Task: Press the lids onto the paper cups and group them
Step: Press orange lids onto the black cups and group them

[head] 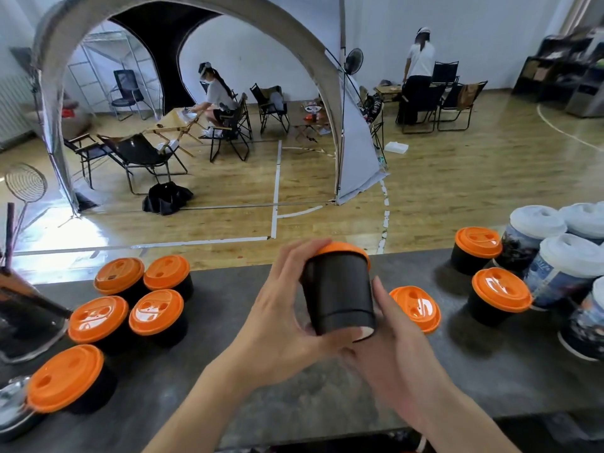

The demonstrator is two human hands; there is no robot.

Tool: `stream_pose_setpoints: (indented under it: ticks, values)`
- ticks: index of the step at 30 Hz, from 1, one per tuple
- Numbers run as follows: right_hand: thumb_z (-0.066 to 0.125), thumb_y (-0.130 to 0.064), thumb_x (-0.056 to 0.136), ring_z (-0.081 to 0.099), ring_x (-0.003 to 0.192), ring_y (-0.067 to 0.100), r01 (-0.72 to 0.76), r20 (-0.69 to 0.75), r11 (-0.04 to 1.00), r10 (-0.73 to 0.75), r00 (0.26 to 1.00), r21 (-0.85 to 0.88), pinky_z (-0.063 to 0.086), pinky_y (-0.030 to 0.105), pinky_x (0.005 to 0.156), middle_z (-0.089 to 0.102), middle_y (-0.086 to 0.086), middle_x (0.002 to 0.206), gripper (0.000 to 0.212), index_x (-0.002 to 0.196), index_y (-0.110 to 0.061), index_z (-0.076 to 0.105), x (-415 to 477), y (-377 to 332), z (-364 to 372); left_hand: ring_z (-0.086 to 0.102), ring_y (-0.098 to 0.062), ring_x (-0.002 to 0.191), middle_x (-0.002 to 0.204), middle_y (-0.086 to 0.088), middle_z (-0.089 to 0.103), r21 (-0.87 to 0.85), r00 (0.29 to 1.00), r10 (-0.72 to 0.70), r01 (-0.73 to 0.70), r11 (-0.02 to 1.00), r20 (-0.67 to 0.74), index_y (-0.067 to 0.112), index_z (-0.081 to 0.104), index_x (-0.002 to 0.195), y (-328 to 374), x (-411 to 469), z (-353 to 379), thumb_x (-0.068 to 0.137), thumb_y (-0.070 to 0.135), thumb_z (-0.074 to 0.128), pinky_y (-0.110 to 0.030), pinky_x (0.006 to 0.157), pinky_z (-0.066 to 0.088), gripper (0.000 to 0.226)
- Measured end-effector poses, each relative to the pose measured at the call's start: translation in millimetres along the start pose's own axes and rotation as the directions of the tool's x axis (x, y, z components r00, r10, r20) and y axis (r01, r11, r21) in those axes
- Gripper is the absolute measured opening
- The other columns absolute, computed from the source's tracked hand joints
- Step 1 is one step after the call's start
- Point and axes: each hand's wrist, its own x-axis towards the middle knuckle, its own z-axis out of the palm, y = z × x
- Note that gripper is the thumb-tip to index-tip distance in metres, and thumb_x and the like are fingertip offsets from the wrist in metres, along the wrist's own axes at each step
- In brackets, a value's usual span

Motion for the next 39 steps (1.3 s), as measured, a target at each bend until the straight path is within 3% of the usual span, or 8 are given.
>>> stream_pose_setpoints:
  ticks: [3, 8, 14, 20, 24, 30, 34, 39]
  values:
    - [0.058, -0.073, 0.089, 0.06, 0.134, 0.021, 0.082, 0.018, 0.994, -0.08, 0.997, -0.077, 0.046, 0.042, 0.109, 0.068, 0.008, 0.138, 0.067, 0.13, -0.022, 0.073, 0.2, -3.2, 4.5, 0.036, -0.005, 0.145, 0.151, 0.024, 0.031, 0.259, 0.988, 0.101, -0.128, 0.957, 0.116, 0.037, 0.024, 0.158, 6.7, 5.8, -5.4, 0.077, 0.044, 0.088, -0.013, 0.113, 0.032, 0.103]
    - [0.057, -0.062, 0.092, 0.062, 0.13, 0.036, 0.07, -0.004, 0.996, -0.07, 0.998, 0.052, 0.051, 0.045, 0.11, 0.064, 0.026, 0.137, 0.063, 0.131, -0.014, 0.071, 0.9, -5.6, 4.2, 0.046, 0.001, 0.136, 0.136, 0.028, 0.053, -0.043, 0.997, -0.07, 0.071, 0.997, 0.02, 0.047, 0.036, 0.142, 6.4, 3.3, -1.5, 0.068, 0.04, 0.095, -0.004, 0.095, 0.041, 0.095]
    - [0.058, -0.069, 0.085, 0.067, 0.12, 0.033, 0.085, -0.058, 0.996, -0.087, 0.995, -0.027, 0.05, 0.047, 0.106, 0.069, 0.022, 0.13, 0.067, 0.125, -0.017, 0.074, -3.4, -4.6, 4.5, 0.042, -0.011, 0.144, 0.149, 0.018, 0.043, 0.136, 0.994, 0.09, -0.097, 0.986, 0.053, 0.031, 0.042, 0.148, 8.3, 7.2, -2.1, 0.073, 0.031, 0.093, -0.009, 0.108, 0.034, 0.09]
    - [0.041, -0.062, 0.1, 0.073, 0.112, 0.034, 0.03, -0.042, 1.0, -0.031, 0.999, -0.003, 0.06, 0.038, 0.088, 0.071, 0.023, 0.127, 0.064, 0.129, -0.014, 0.072, -4.3, -2.6, 5.3, 0.048, -0.005, 0.134, 0.135, 0.024, 0.052, -0.12, 0.997, -0.06, 0.066, 0.991, 0.054, 0.048, 0.038, 0.142, 11.6, 1.7, 3.5, 0.068, 0.029, 0.095, -0.014, 0.084, 0.056, 0.095]
    - [0.048, -0.07, 0.09, 0.067, 0.124, 0.027, 0.068, -0.093, 0.988, -0.081, 0.992, -0.14, 0.047, 0.049, 0.111, 0.073, 0.011, 0.128, 0.07, 0.136, -0.02, 0.065, -3.2, 0.0, 5.2, 0.045, -0.003, 0.138, 0.142, 0.027, 0.045, 0.189, 0.996, 0.055, -0.069, 0.98, 0.074, 0.037, 0.035, 0.151, 11.2, 4.7, 1.2, 0.07, 0.036, 0.091, -0.006, 0.104, 0.034, 0.098]
    - [0.047, -0.071, 0.094, 0.067, 0.124, 0.029, 0.035, -0.06, 0.982, -0.047, 0.997, -0.184, 0.041, 0.049, 0.115, 0.073, 0.016, 0.126, 0.06, 0.121, -0.027, 0.077, -4.4, 0.2, 6.4, 0.048, -0.002, 0.134, 0.139, 0.027, 0.049, -0.016, 0.998, -0.041, 0.042, 0.999, 0.042, 0.046, 0.032, 0.146, 8.0, 1.3, 4.5, 0.067, 0.033, 0.096, -0.003, 0.09, 0.045, 0.102]
    - [0.055, -0.082, 0.083, 0.065, 0.127, 0.014, 0.039, -0.081, 0.971, -0.06, 0.995, -0.236, 0.045, 0.041, 0.112, 0.073, 0.0, 0.131, 0.08, 0.14, -0.026, 0.061, -6.0, -3.6, 8.4, 0.047, -0.005, 0.135, 0.141, 0.027, 0.043, 0.207, 0.999, 0.033, -0.038, 0.978, 0.028, 0.041, 0.031, 0.15, 4.8, 1.6, 5.7, 0.068, 0.035, 0.091, -0.011, 0.101, 0.041, 0.102]
    - [0.06, -0.076, 0.077, 0.069, 0.122, 0.016, 0.052, -0.098, 0.967, -0.079, 0.992, -0.25, 0.041, 0.046, 0.116, 0.076, 0.003, 0.123, 0.064, 0.117, -0.029, 0.077, -5.8, -5.6, 10.4, 0.041, 0.004, 0.137, 0.148, 0.029, 0.033, 0.194, 0.997, 0.048, -0.06, 0.979, 0.066, 0.045, 0.018, 0.155, 4.5, 4.7, 8.1, 0.073, 0.042, 0.088, -0.002, 0.099, 0.036, 0.108]
